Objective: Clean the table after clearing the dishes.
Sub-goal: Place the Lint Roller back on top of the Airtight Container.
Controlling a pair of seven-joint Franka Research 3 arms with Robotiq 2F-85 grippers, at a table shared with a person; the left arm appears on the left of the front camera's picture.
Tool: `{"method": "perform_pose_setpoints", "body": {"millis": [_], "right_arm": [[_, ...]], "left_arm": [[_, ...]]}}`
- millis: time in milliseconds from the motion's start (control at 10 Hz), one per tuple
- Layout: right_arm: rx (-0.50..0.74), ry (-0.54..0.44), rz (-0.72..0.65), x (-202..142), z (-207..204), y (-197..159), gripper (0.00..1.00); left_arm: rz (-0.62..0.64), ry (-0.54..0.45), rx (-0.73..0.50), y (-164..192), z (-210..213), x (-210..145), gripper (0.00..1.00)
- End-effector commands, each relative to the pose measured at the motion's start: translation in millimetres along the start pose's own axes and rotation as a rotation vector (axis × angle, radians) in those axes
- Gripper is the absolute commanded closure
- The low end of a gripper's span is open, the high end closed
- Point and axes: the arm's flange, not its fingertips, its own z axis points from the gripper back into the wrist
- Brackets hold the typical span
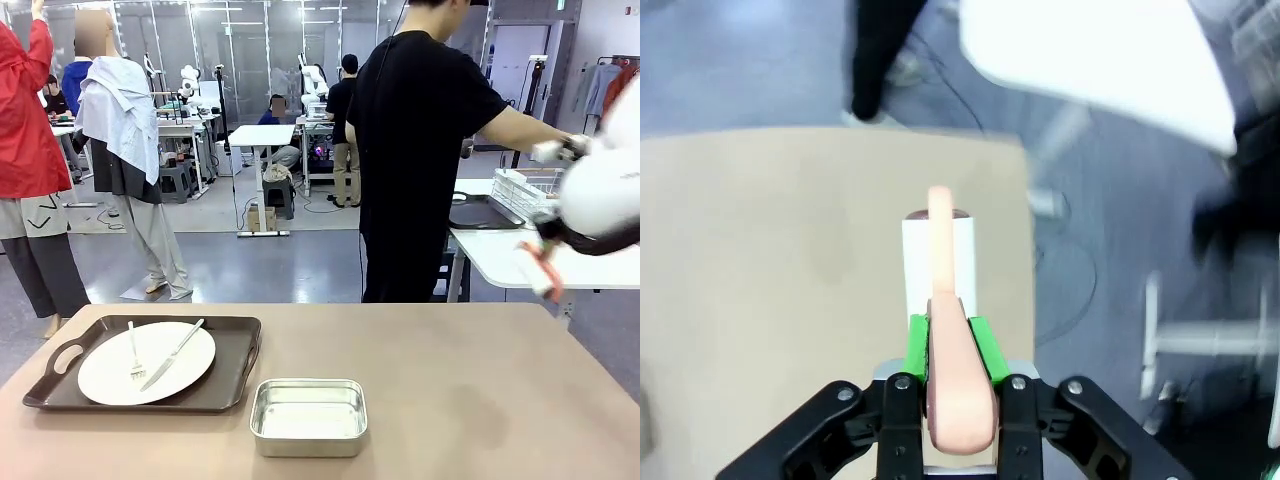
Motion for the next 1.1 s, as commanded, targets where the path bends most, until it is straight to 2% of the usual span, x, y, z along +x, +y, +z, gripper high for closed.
{"method": "perform_pose_setpoints", "body": {"millis": [0, 200, 400, 600, 800, 900, 1000], "right_arm": [[0.111, -0.158, 0.312, 36, 24, 86, 0.78], [0.237, -0.214, 0.63, 24, 45, 192, 0.78], [0.389, -0.198, 0.889, -5, 57, 264, 0.78], [0.507, -0.136, 1.05, -31, 60, 301, 0.78], [0.616, -0.11, 1.114, -43, 74, 309, 0.78], [0.635, -0.082, 1.089, -42, 79, 307, 0.78], [0.567, -0.132, 1.08, -52, 63, 340, 0.78]], "left_arm": [[-0.002, -0.005, -0.01, 0, 2, 0, 0.0], [-0.002, -0.005, -0.01, 0, 2, 0, 0.0], [-0.002, -0.005, -0.01, 0, 2, 0, 0.0], [-0.002, -0.005, -0.01, 0, 2, 0, 0.0], [-0.002, -0.005, -0.01, 0, 2, 0, 0.0], [-0.002, -0.005, -0.01, 0, 2, 0, 0.0], [-0.002, -0.005, -0.01, 0, 2, 0, 0.0]]}}
